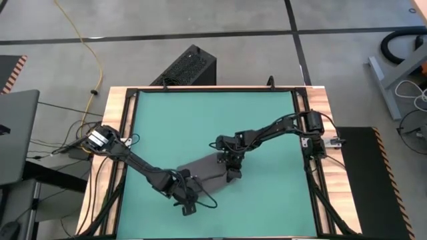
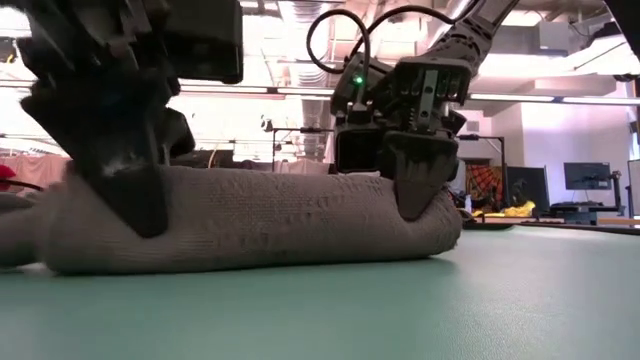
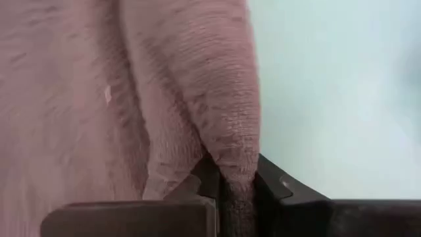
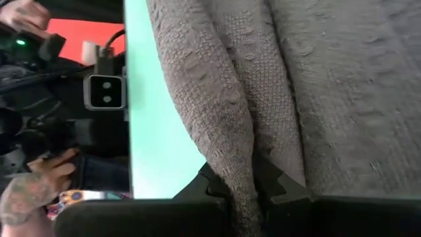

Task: Roll towel into tight, uniform cylinder
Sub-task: Roll the gray towel

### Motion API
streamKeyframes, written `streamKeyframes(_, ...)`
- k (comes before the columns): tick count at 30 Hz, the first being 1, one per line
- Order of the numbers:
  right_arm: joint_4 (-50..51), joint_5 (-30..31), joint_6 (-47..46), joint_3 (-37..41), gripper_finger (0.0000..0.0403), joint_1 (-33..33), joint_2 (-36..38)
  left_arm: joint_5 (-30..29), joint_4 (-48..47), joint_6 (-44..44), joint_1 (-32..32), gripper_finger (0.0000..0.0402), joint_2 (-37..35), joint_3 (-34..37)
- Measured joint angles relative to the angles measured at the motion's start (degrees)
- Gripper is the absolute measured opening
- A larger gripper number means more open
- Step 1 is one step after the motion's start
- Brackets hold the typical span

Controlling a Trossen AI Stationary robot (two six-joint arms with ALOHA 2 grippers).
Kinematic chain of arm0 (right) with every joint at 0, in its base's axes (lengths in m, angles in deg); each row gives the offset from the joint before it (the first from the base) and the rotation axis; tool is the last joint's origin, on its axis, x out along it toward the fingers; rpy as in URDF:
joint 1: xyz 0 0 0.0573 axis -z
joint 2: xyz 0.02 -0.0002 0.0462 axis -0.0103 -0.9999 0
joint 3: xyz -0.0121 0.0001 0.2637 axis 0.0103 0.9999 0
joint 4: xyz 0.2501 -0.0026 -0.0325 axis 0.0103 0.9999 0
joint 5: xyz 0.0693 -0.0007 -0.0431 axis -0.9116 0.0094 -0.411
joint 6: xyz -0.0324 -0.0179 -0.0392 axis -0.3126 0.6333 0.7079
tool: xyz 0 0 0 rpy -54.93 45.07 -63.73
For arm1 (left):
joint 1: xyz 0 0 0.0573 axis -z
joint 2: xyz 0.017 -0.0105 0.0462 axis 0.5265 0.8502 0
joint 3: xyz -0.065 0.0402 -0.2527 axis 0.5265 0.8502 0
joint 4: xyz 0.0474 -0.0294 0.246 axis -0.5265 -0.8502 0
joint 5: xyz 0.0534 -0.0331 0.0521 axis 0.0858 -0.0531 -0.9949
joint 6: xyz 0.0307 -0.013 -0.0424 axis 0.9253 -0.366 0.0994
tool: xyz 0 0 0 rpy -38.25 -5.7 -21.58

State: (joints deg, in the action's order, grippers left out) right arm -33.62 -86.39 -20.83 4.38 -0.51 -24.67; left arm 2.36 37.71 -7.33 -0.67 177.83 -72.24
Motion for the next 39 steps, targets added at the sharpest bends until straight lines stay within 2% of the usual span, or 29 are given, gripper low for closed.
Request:
streamKeyframes(6, -0.8, -2.8, -1.4, 0.0, 0.0037, -2.4, 0.0, 11.9, 14.2, 5.4, 0.3, 0.0022, 0.0, 2.8)
streamKeyframes(9, -2.3, -3.0, -3.9, 0.0, 0.0037, -4.2, 0.0, 13.3, 18.6, 1.4, 0.1, 0.0022, 0.0, 7.4)
streamKeyframes(14, -7.5, 2.6, -12.9, 0.0, 0.0037, -6.5, 0.0, 17.5, 40.1, -6.9, 0.2, 0.0022, -0.1, 17.9)
streamKeyframes(17, -10.4, 6.3, -15.1, 0.0, 0.0039, -6.0, 0.0, 19.6, 47.4, -13.0, -0.2, 0.0022, -0.3, 22.2)
streamKeyframes(20, -10.5, 9.0, -12.4, 0.0, 0.0047, -5.2, 0.0, 20.9, 48.3, -19.0, -1.0, 0.0022, -0.5, 24.6)
streamKeyframes(23, -10.5, 12.4, -9.9, 0.0, 0.0067, -5.0, 0.0, 21.6, 48.3, -20.1, -1.2, 0.0022, -0.5, 24.9)
streamKeyframes(25, -10.5, 12.5, -8.7, 0.0, 0.0088, -4.4, 0.0, 22.6, 48.0, -20.3, -1.6, 0.0022, -0.4, 24.6)
streamKeyframes(30, -4.4, 4.4, -4.5, -2.0, 0.0146, -1.4, 0.6, 24.0, 47.7, -20.4, -2.4, 0.0022, -0.3, 24.5)
streamKeyframes(33, 3.2, 3.7, -0.3, -2.3, 0.0172, 0.2, 3.3, 24.7, 47.8, -21.1, -3.0, 0.0022, -0.3, 24.5)
streamKeyframes(35, 9.2, 6.3, 3.5, -2.3, 0.0182, 0.9, 6.1, 24.6, 48.2, -22.3, -3.3, 0.0022, -0.3, 24.5)
streamKeyframes(37, 12.7, 12.6, 7.5, -2.0, 0.0187, 0.5, 9.8, 24.6, 48.3, -25.3, -3.7, 0.0022, -0.2, 24.5)
streamKeyframes(39, 12.0, 19.8, 10.7, -0.2, 0.0188, -1.5, 14.5, 24.9, 48.2, -28.4, -4.3, 0.0022, -0.2, 24.6)
